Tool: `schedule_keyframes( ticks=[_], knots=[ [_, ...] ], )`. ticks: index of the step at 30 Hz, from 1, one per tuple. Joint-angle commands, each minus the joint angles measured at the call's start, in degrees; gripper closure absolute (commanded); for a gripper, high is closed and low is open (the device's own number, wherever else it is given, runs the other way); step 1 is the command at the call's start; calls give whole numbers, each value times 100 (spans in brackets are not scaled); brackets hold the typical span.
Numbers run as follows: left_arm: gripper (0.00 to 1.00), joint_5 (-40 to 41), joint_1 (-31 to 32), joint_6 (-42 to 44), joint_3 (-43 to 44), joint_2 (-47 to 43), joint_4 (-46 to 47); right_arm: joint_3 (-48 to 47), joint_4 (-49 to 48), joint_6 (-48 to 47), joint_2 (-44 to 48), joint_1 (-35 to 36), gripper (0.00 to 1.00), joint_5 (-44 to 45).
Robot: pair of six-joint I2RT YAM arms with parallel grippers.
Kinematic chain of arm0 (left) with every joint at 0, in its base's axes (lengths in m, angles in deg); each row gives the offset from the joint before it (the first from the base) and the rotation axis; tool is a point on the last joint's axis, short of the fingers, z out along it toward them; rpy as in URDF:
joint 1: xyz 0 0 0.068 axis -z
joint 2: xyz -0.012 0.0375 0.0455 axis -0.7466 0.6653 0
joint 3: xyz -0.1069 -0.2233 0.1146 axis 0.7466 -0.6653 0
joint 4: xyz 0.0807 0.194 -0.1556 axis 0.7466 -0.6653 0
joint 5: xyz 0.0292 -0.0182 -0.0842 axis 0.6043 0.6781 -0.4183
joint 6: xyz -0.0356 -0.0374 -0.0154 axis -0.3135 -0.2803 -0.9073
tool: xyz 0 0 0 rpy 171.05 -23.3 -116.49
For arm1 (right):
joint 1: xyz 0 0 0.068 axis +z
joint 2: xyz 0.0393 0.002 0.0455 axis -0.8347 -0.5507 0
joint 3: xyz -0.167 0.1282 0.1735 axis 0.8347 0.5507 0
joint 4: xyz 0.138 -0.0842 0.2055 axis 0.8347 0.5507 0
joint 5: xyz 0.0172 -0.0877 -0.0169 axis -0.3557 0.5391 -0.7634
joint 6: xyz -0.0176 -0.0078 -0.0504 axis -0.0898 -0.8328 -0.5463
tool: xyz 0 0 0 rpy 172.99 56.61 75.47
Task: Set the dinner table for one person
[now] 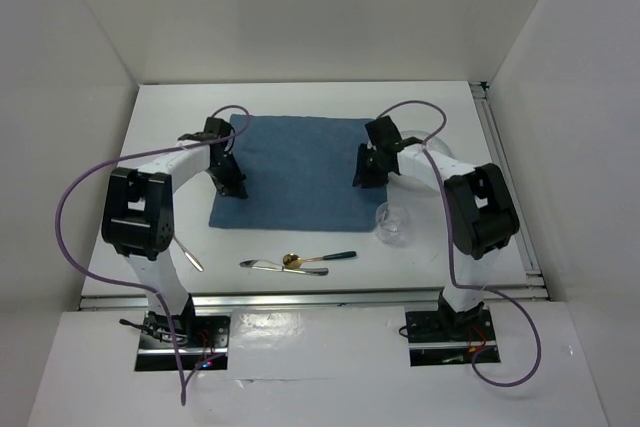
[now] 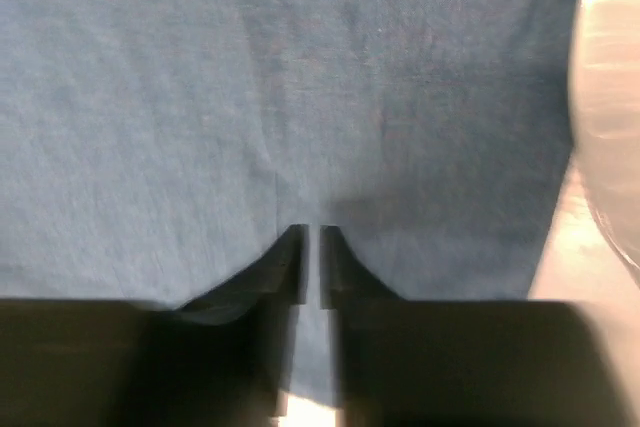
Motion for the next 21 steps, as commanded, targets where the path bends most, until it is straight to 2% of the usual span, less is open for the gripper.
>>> schedule_keyframes(
  ticks=[1,3,4,6,8,9,11,12,14,15,18,21],
  knots=[
    [99,353,44,128,547,-585,-470,-776,364,-244,707,-3,58,218],
    [95,485,97,190,906,-692,-716,-1022,443,-244,1074,-73,39,340],
    [92,555,158,259,1004,-788,-865,-1024,495,-244,1381,-178,25,506],
    [88,643,159,260,1259,-903,-1007,-866,496,-182,1725,-590,12,648],
    [77,714,159,313,1399,-1121,-1060,-542,426,28,2251,-1055,4,649],
    [75,714,211,391,1400,-1192,-1060,-131,373,90,2402,-1606,4,649],
    [63,653,211,470,1523,-1394,-1060,249,312,282,2727,-2241,2,220],
    [59,653,272,532,1523,-1448,-1060,616,311,336,2807,-2784,2,87],
    [52,601,334,585,1593,-1510,-1060,970,76,441,2931,-3261,1,-334],
    [52,600,395,585,1594,-1649,-1060,1302,-13,442,2931,-3638,1,-623],
    [48,600,510,647,1646,-1721,-1007,1717,-365,582,2800,-4044,1,-959],
    [48,600,563,647,1586,-1773,-955,1850,-829,705,2476,-4116,1,-1407]
  ],
)
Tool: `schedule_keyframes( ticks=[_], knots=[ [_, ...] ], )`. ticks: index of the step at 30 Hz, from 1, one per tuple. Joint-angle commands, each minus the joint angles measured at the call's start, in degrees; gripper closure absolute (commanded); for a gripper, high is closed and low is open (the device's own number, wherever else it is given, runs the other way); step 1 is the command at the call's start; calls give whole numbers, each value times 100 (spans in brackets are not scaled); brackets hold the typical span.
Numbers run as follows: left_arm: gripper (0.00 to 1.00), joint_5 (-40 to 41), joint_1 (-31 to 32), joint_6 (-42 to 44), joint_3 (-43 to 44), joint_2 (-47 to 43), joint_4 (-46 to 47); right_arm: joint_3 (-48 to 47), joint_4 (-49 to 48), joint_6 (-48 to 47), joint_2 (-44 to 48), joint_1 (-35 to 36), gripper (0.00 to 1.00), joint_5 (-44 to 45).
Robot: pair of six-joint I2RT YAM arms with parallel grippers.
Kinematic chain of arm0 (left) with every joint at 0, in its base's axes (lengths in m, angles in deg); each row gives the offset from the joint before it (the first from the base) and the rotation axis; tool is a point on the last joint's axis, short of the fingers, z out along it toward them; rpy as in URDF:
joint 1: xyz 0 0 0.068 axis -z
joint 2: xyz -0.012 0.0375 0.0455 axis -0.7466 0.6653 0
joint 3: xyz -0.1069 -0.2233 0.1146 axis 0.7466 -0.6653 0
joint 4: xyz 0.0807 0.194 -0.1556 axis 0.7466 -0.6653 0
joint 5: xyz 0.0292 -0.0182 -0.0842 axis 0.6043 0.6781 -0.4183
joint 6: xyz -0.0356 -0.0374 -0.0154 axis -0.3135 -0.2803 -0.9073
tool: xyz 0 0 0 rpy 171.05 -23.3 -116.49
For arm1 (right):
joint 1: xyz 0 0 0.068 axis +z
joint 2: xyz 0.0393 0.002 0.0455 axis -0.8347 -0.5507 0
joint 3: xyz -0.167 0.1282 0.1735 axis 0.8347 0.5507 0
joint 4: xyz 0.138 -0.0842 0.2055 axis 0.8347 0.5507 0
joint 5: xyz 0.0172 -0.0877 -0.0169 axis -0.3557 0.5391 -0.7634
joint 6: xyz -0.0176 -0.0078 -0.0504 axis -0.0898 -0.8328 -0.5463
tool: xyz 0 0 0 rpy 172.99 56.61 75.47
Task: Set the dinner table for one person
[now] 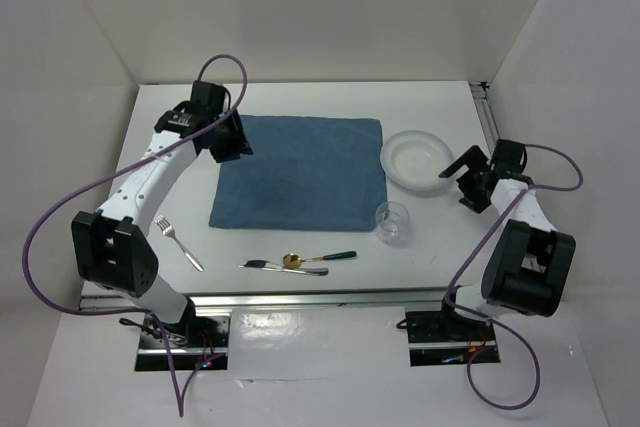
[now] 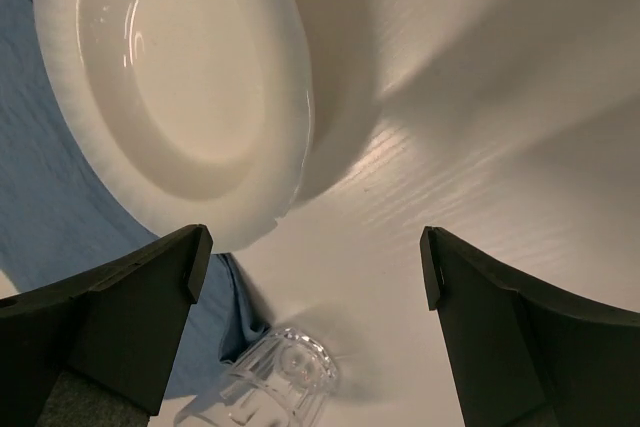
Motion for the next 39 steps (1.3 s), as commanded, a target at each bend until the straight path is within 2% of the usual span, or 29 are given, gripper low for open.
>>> schedule_keyframes(
  ticks=[1,10,17,18,20,21,22,24,25,34,39],
  knots=[
    [48,14,104,223,120,-204,-28,64,-861,218,-260,-33,1,-715],
    [51,-144,280,285,-494,-582,411,-49,-1802,535,-1621,178,1,-628],
    [54,-144,385,285,-443,-520,359,-163,-2383,1044,-2088,476,15,-356],
    [54,-144,385,285,-442,-468,359,-163,-2383,1097,-2150,537,31,-242],
    [54,-144,438,285,-390,-468,359,-163,-2383,1237,-2072,538,47,-100],
    [54,-144,438,285,-389,-468,359,-163,-2435,1238,-2002,538,59,-100],
    [54,-83,490,285,-389,-468,289,-111,-2436,1307,-1827,538,75,-13],
    [54,-82,491,285,-389,-468,288,-59,-2436,1308,-1650,538,89,128],
    [54,-30,491,285,-389,-468,288,-58,-2436,1308,-1562,538,100,129],
    [56,23,544,285,-214,-468,183,-172,-1927,1150,-43,538,100,7],
    [56,146,544,171,-38,-529,61,-602,-1777,729,653,1064,100,-197]
  ],
)
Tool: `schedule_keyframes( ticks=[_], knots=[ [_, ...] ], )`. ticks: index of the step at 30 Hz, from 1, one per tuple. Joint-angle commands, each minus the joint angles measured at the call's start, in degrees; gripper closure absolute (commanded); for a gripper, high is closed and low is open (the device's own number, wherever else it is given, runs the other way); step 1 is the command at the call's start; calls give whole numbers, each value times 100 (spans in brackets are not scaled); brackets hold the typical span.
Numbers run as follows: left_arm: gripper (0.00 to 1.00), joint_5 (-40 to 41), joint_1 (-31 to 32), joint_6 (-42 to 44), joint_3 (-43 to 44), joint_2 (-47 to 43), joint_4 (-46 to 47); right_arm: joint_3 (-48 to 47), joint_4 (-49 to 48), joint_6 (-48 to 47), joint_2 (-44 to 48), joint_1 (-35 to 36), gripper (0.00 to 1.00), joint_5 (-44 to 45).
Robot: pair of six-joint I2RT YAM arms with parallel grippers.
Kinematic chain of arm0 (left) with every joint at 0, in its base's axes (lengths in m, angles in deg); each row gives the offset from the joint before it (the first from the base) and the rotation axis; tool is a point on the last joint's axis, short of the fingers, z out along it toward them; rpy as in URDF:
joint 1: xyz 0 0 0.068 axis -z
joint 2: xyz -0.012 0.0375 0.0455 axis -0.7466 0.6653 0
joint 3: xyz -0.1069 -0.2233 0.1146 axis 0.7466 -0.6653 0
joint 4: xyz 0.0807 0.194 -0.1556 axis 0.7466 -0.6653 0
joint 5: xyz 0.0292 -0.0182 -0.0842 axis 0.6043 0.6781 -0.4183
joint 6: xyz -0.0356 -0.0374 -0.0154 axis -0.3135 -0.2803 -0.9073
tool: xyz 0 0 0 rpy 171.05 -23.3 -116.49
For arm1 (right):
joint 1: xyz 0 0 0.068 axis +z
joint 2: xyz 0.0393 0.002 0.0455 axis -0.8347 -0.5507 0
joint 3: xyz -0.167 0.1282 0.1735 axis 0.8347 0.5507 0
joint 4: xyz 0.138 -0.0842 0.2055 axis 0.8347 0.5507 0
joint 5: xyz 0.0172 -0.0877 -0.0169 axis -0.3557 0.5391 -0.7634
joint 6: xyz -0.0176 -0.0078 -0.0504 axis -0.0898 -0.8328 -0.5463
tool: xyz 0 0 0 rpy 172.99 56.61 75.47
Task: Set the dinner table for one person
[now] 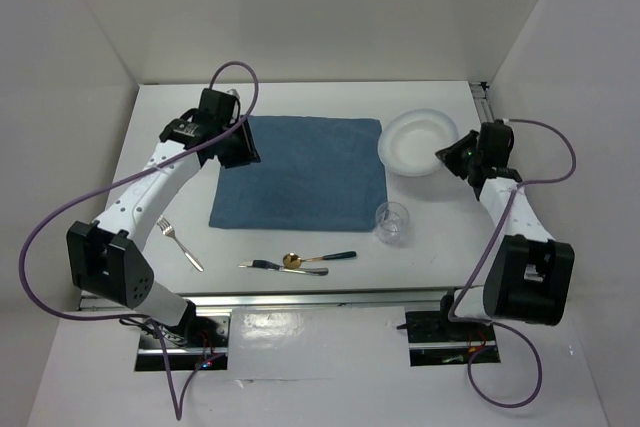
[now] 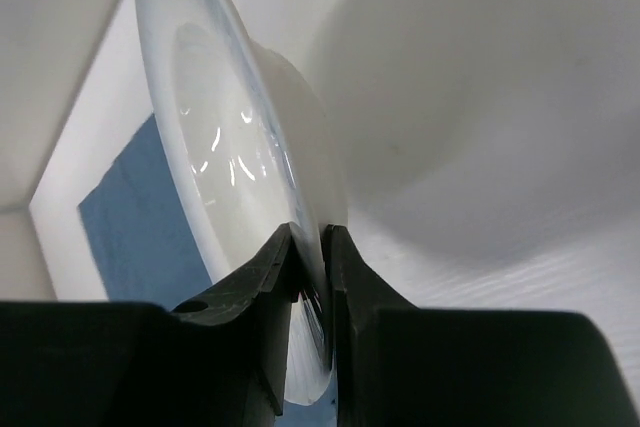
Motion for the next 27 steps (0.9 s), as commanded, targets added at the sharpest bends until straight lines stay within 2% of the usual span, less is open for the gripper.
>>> schedule_keyframes(
  ticks=[1,5,7,10,11,15,20,27],
  knots=[
    [56,157,30,35,404,-203,-67,-733,-483,-188,583,614,100,-480],
    [56,482,30,-325,658,-256,-523,-1103,-693,-136,180,1379,100,-1349],
    [56,614,30,-439,659,-440,-602,-1348,-869,-83,-283,2062,100,-1291],
    [58,807,30,-598,659,-765,-664,-1700,-1027,-82,-1039,2575,100,-1412],
    [58,808,-31,-598,607,-871,-664,-1910,-1089,5,-1243,2751,100,-1691],
    [58,860,-84,-651,326,-1267,-489,-2141,-1519,392,-1955,3077,100,-1905],
    [57,790,-199,-651,211,-1320,-489,-2351,-2073,831,-2816,3244,100,-2195],
    [57,676,-251,-651,96,-1153,-436,-2563,-1925,761,-3450,3297,100,-2082]
  ],
)
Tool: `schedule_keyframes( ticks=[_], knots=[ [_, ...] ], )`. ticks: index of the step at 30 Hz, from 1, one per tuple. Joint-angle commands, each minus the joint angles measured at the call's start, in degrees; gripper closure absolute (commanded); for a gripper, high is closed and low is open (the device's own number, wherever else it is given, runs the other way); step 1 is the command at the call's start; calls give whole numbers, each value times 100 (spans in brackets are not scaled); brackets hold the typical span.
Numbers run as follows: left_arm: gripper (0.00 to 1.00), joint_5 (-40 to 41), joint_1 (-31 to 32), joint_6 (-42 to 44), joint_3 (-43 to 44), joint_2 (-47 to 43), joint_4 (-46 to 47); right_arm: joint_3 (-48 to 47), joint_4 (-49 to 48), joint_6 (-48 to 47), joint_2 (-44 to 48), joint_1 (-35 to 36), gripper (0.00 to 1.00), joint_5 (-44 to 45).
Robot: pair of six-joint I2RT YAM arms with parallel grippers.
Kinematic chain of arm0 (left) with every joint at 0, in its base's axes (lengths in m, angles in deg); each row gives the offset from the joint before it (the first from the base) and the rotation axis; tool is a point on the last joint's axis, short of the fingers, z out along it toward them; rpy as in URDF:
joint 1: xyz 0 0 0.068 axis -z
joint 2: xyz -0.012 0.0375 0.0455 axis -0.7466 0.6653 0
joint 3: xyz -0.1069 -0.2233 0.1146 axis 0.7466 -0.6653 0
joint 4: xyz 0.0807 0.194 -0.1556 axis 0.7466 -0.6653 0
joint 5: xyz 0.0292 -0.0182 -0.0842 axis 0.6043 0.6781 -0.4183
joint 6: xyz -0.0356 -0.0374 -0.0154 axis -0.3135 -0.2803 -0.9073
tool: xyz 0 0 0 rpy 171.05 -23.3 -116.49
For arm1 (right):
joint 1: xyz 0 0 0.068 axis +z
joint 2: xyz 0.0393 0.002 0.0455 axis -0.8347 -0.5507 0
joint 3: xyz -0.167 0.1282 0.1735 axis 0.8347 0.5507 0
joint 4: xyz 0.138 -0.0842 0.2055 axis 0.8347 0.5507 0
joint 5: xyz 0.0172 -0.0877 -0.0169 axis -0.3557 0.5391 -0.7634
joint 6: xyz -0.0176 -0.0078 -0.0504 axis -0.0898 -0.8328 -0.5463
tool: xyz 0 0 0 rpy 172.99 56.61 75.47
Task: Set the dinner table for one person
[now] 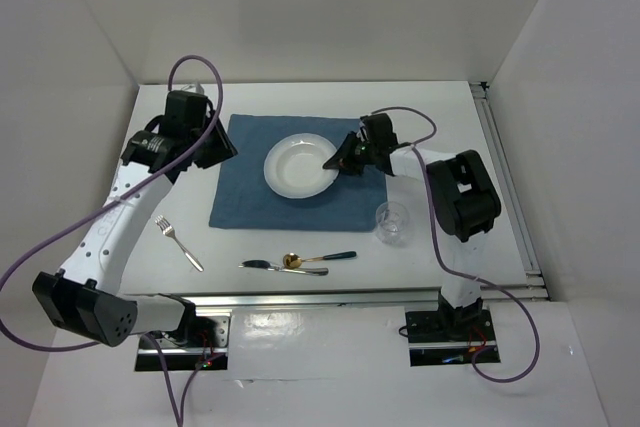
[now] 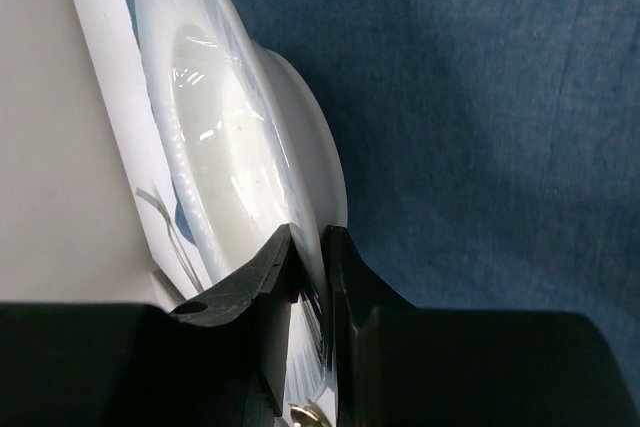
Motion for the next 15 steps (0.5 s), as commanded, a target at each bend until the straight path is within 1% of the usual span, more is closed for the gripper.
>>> schedule_keyframes(
  ticks=[1,2,3,5,6,7,8,9,10,11,12,13,14,15],
  knots=[
    [57,-43,-46,-117,-72,54,119,-513,-823,217,53,106,100,-370],
    [57,-96,-46,-117,-72,54,119,-513,-770,217,-34,106,100,-370],
    [57,-96,-46,-117,-72,54,119,-452,-770,217,-87,106,95,-317],
    [57,-96,-46,-117,-134,54,119,-451,-647,165,-140,106,79,-264],
    [57,-96,-46,-117,-134,106,171,-451,-490,104,-141,106,56,-264],
    [57,8,-46,-170,-134,106,68,-451,-402,103,-141,159,44,-134],
    [55,105,-46,-170,-134,158,-12,-451,-322,7,-80,159,35,-45],
    [53,263,-46,-231,-73,237,-74,-451,-113,-107,60,220,20,77],
    [53,351,-46,-232,-20,290,-205,-451,29,-186,140,221,14,235],
    [53,413,-46,-284,-19,343,-276,-547,204,-283,219,290,9,576],
    [53,414,-98,-284,-19,396,-276,-626,606,-493,350,291,5,780],
    [53,414,-99,-284,42,475,-346,-801,810,-590,413,361,2,973],
    [53,414,-99,-284,42,475,-408,-890,1030,-687,483,413,0,1393],
    [53,414,-99,-284,42,475,-408,-960,1328,-871,658,414,0,1562]
  ],
)
